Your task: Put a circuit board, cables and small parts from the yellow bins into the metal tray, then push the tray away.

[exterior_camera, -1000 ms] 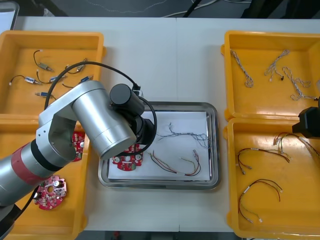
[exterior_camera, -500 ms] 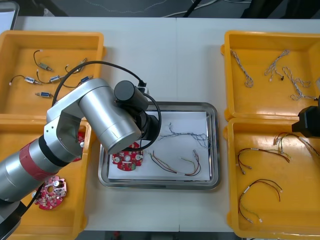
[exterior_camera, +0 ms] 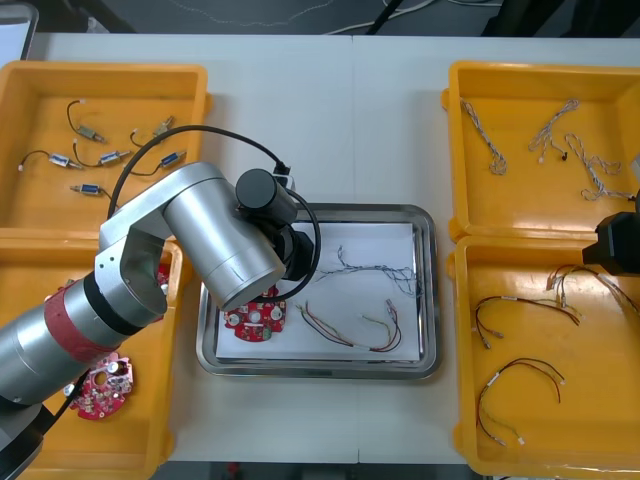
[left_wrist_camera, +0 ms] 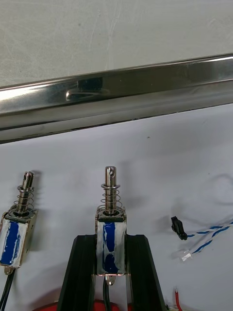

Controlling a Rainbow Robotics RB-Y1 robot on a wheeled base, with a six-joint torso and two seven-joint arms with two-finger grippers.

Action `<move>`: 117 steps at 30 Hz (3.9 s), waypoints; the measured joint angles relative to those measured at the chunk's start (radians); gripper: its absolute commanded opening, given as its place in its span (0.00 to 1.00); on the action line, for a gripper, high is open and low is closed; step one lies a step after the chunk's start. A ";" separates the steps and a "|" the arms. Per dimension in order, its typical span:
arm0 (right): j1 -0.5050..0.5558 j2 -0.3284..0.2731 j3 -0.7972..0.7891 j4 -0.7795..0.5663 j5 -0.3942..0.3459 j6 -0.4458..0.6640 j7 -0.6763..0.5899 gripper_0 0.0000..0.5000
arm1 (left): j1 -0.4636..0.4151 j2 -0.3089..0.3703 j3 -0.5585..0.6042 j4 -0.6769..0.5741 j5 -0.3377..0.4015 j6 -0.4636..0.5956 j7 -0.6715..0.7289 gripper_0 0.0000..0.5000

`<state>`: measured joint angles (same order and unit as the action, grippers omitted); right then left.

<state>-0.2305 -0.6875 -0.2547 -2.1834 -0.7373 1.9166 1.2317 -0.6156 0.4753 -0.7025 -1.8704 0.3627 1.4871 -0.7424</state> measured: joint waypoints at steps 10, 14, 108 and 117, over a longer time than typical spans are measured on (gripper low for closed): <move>0.000 0.000 0.000 -0.001 -0.001 0.000 0.000 1.00 | 0.000 -0.001 -0.004 0.003 -0.009 -0.001 0.000 0.56; 0.000 0.000 0.000 -0.001 -0.001 0.000 0.000 1.00 | 0.000 -0.001 -0.005 0.004 -0.019 -0.008 0.000 0.88; -0.435 0.189 1.164 0.089 0.200 -0.172 0.059 1.00 | 0.362 0.466 0.848 -0.344 0.611 0.332 -0.288 1.00; -0.508 0.281 1.257 0.220 0.221 -0.176 0.109 1.00 | 0.362 0.466 0.850 -0.345 0.613 0.331 -0.289 1.00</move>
<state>-0.7388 -0.4060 1.0018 -1.9634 -0.5161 1.7404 1.3406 -0.2539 0.9415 0.1471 -2.2149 0.9755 1.8185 -1.0312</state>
